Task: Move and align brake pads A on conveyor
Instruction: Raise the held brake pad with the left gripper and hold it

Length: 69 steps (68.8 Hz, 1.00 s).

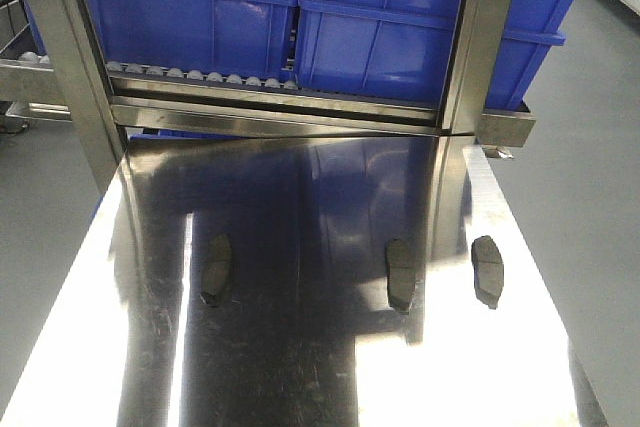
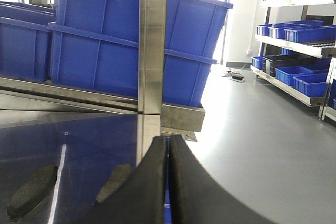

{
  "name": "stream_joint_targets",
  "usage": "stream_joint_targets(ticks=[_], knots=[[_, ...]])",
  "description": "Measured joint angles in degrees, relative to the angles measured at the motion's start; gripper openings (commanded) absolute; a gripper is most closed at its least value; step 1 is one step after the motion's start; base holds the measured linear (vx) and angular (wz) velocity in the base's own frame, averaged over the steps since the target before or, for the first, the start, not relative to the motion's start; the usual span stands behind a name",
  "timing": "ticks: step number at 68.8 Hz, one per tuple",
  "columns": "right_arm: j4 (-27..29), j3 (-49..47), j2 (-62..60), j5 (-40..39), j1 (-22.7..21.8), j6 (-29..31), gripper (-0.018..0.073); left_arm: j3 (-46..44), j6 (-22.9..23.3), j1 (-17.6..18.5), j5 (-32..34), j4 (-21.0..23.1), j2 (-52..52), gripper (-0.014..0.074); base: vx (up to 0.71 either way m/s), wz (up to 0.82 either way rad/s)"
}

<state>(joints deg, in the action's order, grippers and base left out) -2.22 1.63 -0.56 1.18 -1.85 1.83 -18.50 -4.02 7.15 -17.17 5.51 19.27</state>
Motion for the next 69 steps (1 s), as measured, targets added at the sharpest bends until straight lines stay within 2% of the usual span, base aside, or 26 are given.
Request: stream_joint_targets(ticks=[30, 47, 58, 69], knots=[[0.0, 0.0, 0.0, -0.1, 0.0, 0.0, -0.0012, 0.0, 0.0, 0.0, 0.0, 0.0, 0.0, -0.0006, 0.0, 0.0], [0.0, -0.2, 0.0, -5.1, 0.0, -0.3, -0.0012, 0.0, 0.0, 0.0, 0.0, 0.0, 0.0, -0.0006, 0.0, 0.0], [0.0, -5.8, 1.7, -4.9, 0.0, -0.6, -0.0012, 0.0, 0.0, 0.0, 0.0, 0.0, 0.0, -0.0006, 0.0, 0.0], [0.1, -14.4, 12.8, -1.2, 0.0, -0.6, -0.0012, 0.0, 0.0, 0.0, 0.0, 0.0, 0.0, -0.0006, 0.0, 0.0]])
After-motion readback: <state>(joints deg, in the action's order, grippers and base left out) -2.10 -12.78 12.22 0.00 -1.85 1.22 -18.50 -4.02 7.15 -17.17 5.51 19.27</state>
